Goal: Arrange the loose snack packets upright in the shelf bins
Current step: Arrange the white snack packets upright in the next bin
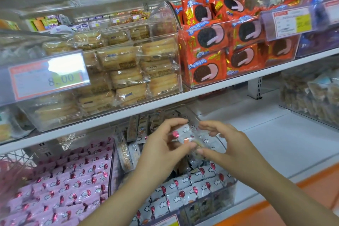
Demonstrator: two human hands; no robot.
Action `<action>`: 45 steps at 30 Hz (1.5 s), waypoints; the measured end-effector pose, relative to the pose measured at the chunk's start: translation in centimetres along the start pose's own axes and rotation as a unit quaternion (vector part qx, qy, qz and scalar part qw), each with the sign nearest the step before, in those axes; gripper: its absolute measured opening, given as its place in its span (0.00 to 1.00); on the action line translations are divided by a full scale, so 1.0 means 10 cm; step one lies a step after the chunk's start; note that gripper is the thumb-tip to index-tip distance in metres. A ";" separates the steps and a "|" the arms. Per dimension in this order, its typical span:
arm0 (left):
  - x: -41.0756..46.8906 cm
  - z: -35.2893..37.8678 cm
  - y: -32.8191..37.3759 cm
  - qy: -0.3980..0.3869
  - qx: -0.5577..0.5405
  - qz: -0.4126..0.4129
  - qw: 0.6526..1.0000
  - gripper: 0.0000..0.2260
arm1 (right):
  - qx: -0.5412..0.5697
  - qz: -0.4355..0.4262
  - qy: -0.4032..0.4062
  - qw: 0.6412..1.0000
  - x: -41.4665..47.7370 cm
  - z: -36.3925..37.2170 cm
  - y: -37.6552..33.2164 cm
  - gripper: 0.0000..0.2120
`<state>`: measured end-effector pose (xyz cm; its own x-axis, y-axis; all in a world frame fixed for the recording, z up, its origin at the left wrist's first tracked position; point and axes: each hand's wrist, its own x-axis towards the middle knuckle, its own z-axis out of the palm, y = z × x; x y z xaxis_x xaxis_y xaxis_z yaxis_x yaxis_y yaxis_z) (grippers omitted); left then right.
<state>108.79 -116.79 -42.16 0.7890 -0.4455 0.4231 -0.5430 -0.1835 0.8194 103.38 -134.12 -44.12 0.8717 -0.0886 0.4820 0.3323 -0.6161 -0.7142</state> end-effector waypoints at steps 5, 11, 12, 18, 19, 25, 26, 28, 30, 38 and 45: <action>0.10 -0.02 0.02 -0.064 -0.011 -0.023 0.998 0.14 | 0.045 -0.014 0.017 0.999 0.00 -0.04 -0.03 0.20; 0.35 -0.07 -0.09 -0.293 0.325 0.026 0.899 0.10 | 0.037 0.005 0.040 0.998 -0.01 -0.13 0.06 0.28; 0.38 -0.04 -0.12 -0.319 0.354 0.038 0.878 0.11 | 0.023 0.001 0.030 0.999 -0.02 -0.12 0.07 0.28; 0.50 0.05 -0.23 -0.391 0.464 0.074 0.792 0.14 | 0.009 -0.019 0.018 1.000 -0.01 -0.10 0.08 0.21; 0.51 0.06 -0.24 -0.402 0.476 0.070 0.779 0.15 | 0.009 -0.021 0.019 1.000 -0.01 -0.11 0.09 0.20; 0.58 -0.09 -0.32 -0.404 0.452 0.015 0.796 0.15 | 0.008 -0.022 0.025 0.999 0.01 -0.08 0.10 0.17; 0.58 -0.11 -0.32 -0.404 0.450 0.010 0.796 0.15 | 0.001 -0.023 0.026 0.999 0.02 -0.06 0.10 0.17; 0.57 -0.13 -0.31 -0.409 0.452 0.008 0.793 0.15 | -0.007 -0.025 0.024 0.999 0.03 -0.03 0.09 0.16; 0.55 -0.16 -0.31 -0.409 0.448 0.009 0.795 0.15 | -0.010 -0.028 0.017 0.999 0.04 -0.02 0.07 0.15; 0.46 -0.27 -0.30 -0.387 0.447 0.023 0.806 0.17 | -0.090 -0.031 -0.071 0.993 0.09 0.02 0.06 0.14; 0.44 -0.29 -0.30 -0.383 0.447 0.028 0.808 0.16 | -0.321 -0.023 -0.189 0.928 0.20 0.12 0.07 0.15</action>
<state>114.72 -115.70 -41.59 0.5336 -0.8232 -0.1938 -0.8317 -0.5523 0.0561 105.83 -133.77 -44.28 0.9661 0.1555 0.2062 0.1951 -0.9625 -0.1883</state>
